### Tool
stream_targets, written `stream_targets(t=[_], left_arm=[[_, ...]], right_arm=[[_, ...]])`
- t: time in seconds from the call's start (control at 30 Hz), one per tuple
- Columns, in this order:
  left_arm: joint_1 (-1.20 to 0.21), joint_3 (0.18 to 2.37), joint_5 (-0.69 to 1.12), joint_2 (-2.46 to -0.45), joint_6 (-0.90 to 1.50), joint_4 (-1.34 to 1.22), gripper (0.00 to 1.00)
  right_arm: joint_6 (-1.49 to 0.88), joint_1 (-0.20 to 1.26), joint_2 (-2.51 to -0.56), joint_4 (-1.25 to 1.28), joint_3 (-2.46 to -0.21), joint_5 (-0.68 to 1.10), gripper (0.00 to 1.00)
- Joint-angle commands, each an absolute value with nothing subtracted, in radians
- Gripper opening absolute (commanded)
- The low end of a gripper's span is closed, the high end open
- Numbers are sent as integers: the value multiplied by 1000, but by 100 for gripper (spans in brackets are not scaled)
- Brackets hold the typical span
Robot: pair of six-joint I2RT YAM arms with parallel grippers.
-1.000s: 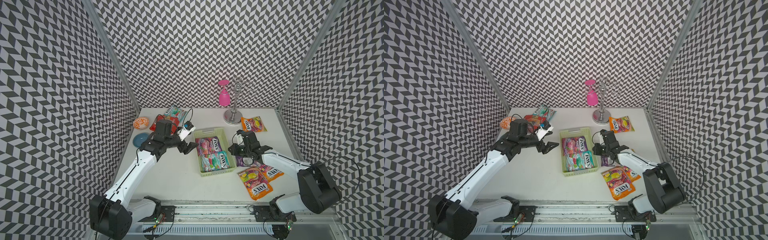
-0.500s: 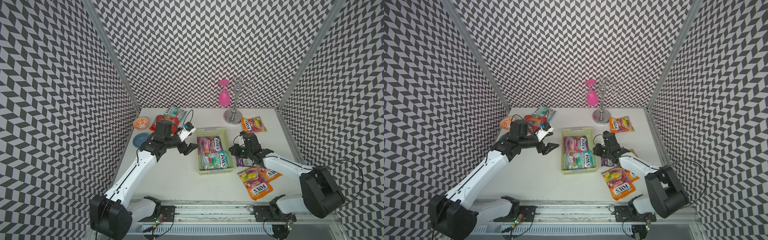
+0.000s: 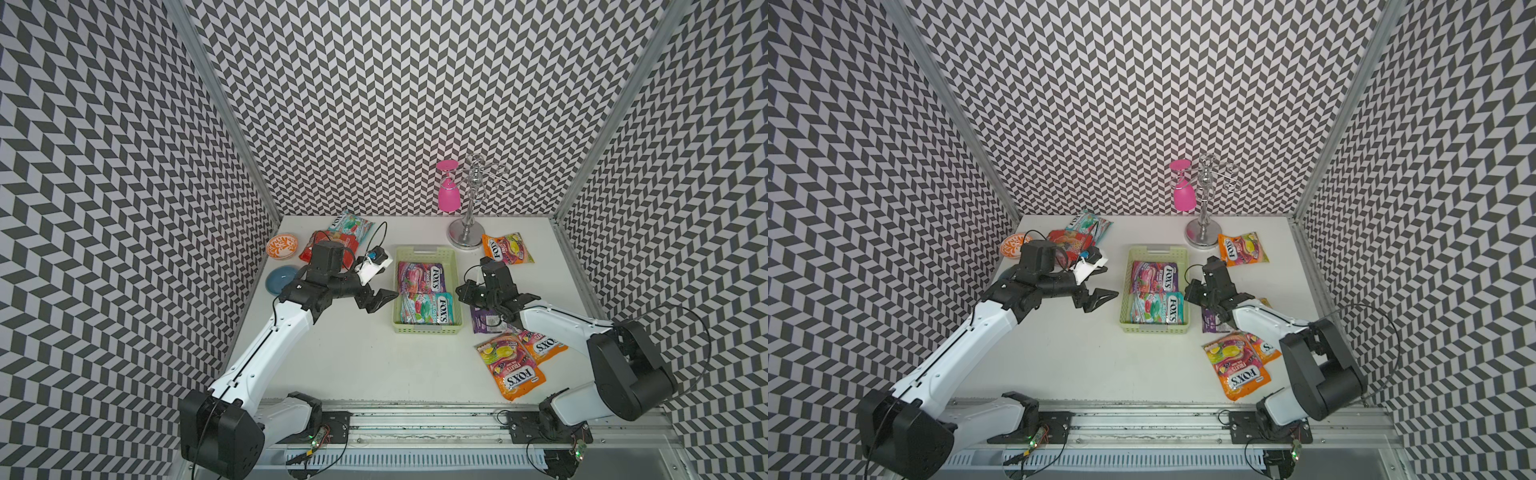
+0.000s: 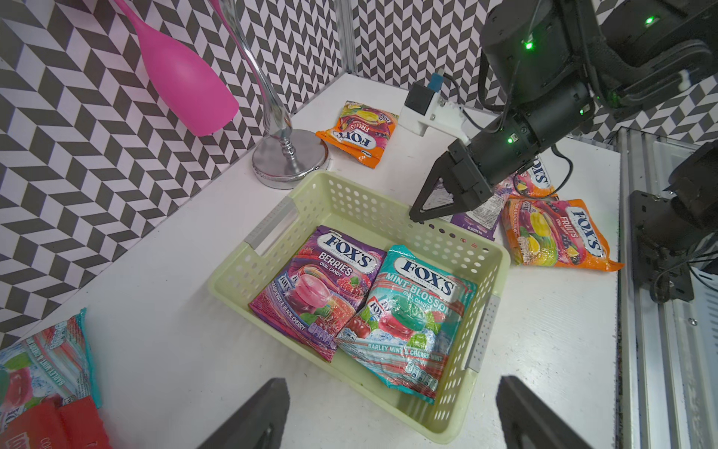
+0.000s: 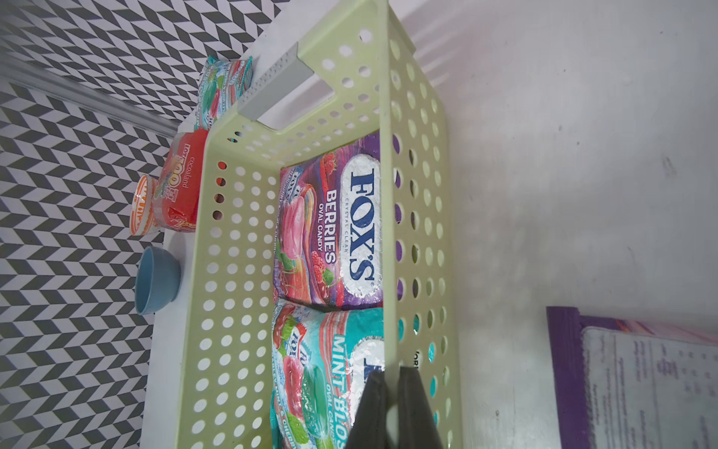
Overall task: Put the candies in the basket
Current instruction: Adjust the basket at the center of the board.
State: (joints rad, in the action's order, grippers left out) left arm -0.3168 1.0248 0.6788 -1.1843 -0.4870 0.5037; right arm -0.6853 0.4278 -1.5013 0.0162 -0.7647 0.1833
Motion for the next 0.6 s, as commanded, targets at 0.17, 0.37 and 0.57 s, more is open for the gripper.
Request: stream_targets(t=[0.17,0.37,0.57], left_arm=[[-299,1007,716,-1149,-519,531,89],[-291,1010,721,-1148,-514,534,90],[-279,1016,734,-1148,-514,544,90]], right_arm=[[-578,373,-1410,-82,-842,160,36],[-487,263,-1292,-275,-800,57,51],[-436,120,-1230,-350,-733,40,58]])
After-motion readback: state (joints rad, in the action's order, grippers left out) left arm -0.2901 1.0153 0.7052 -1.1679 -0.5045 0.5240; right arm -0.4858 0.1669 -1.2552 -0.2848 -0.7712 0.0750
